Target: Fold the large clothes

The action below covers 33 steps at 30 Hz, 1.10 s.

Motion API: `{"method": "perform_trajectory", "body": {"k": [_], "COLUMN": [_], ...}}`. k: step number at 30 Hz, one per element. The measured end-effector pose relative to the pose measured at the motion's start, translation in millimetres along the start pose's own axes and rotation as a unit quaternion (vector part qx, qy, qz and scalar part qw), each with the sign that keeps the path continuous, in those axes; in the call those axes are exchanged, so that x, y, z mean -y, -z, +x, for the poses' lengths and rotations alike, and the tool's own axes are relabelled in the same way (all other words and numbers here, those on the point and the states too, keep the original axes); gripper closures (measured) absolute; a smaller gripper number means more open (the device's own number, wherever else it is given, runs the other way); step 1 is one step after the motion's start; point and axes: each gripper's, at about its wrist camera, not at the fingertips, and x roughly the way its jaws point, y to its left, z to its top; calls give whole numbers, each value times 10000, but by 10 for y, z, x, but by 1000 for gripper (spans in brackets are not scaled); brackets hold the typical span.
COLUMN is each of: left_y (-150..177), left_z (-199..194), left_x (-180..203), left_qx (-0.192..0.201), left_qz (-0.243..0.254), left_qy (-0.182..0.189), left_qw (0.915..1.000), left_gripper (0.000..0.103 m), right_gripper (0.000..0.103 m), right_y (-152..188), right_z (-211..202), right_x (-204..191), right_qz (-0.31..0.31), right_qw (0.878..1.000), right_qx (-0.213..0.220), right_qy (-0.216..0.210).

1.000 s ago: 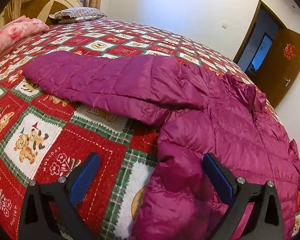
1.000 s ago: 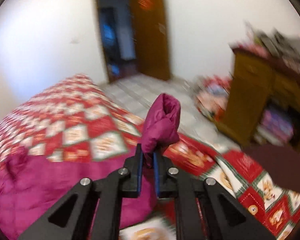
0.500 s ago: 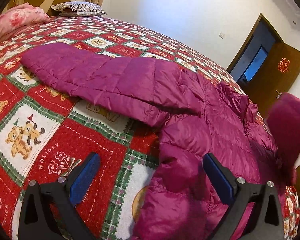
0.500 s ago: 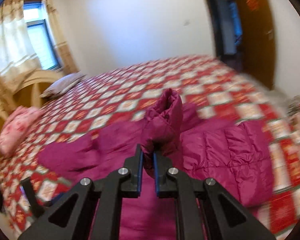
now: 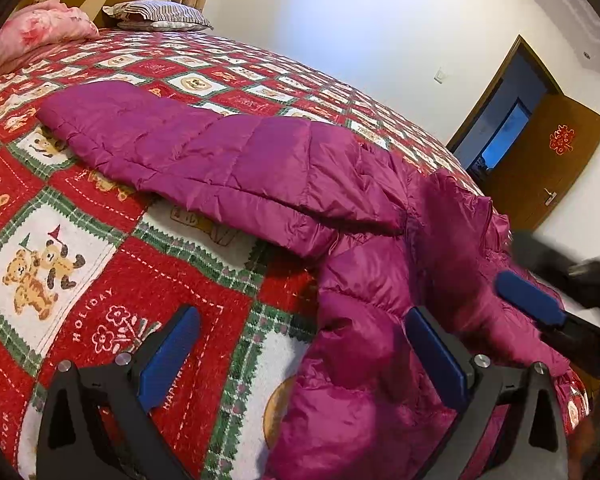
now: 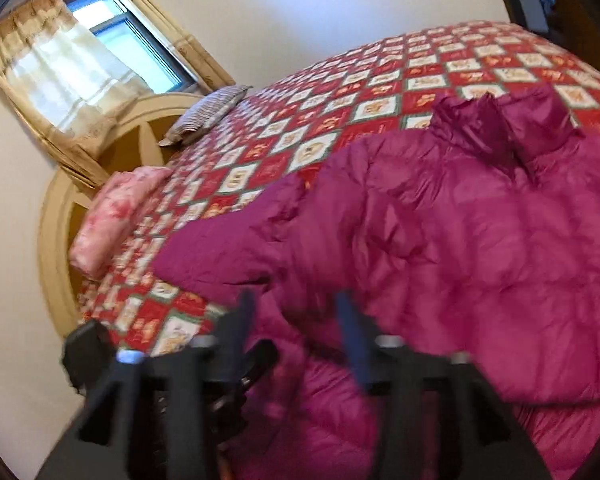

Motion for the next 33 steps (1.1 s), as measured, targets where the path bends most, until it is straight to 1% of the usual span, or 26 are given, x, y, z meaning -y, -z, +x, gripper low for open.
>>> {"method": "perform_trajectory", "body": {"k": [1,3,4,5,6,7,8,9,10,11,13,15,16,17,19,20,23,24,25,27,28,29,30,31,33], "left_y": [0,0,0,-1,-1,-1,-1,-2,-3,-4,-12,-11,-6,2,0,-7,-64,-109,-168,-288,-340,-380,-413,-415,-395], "left_z": [-1,1,1,0,0,-1,0,1,4,10,34,63,71,72,56,33,-91,-152,-208,-233,-197,-144,-62,-7,157], "left_x": [0,1,3,0,-1,-2,2,3,8,17,52,116,145,177,212,230,319,364,422,573,657,736,839,902,1004], "left_qx": [0,-2,-3,-3,-2,-2,-4,-9,-21,-34,-90,-169,-199,-232,-268,-299,-290,-192,-44,170,190,189,218,266,359], "left_qz": [0,2,6,4,3,1,2,8,26,46,130,298,383,484,608,664,778,771,760,780,828,891,999,1080,1321], "left_qy": [0,-5,-10,-8,-7,-6,-7,-18,-46,-79,-211,-433,-528,-626,-707,-718,-602,-558,-494,-519,-570,-633,-794,-931,-1261], "left_qw": [10000,10000,10000,10000,10000,10000,10000,10000,10000,10000,9997,9985,9977,9966,9953,9948,9947,9953,9959,9955,9948,9938,9916,9894,9825], "left_gripper": [1,1,1,1,1,1,1,1,1,1,1,1,1,1,1,1,1,1,1,1,1,1,1,1,1], "right_gripper": [43,43,43,45,46,52,62,67,76,80,81,81,81,81,81,81,81,81,81,81,81,81,81,81,81], "right_y": [-3,-1,10,16,26,30,33,49,81,118,241,395,466,492,524,520,505,476,432,333,266,218,204,207,290], "right_z": [-162,-509,-682,-838,-959,-1064,-1150,-1209,-1254,-1261,-1188,-1027,-946,-900,-863,-867,-938,-1009,-1115,-1231,-1272,-1249,-1229,-1162,-1033], "right_x": [-17,-28,20,110,231,386,563,763,968,1163,1465,1617,1615,1588,1484,1471,1421,1358,1290,1258,1266,1302,1346,1434,1587], "right_qz": [-65,-248,-264,-227,-153,-45,119,339,587,834,1212,1392,1336,1179,863,858,707,597,497,404,434,497,538,594,667], "right_qw": [9998,9976,9959,9938,9902,9839,9753,9651,9561,9507,9440,9460,9492,9495,9470,9464,9469,9462,9437,9363,9329,9318,9314,9295,9281], "right_qx": [193,628,824,967,1069,1159,1216,1226,1208,1122,856,584,533,578,651,650,519,596,829,1161,1248,1228,1192,1098,906], "right_qy": [-12,144,261,493,884,1358,1839,2290,2605,2767,2948,2868,2800,2848,3026,3045,3095,3124,3164,3291,3351,3380,3397,3469,3551]}}
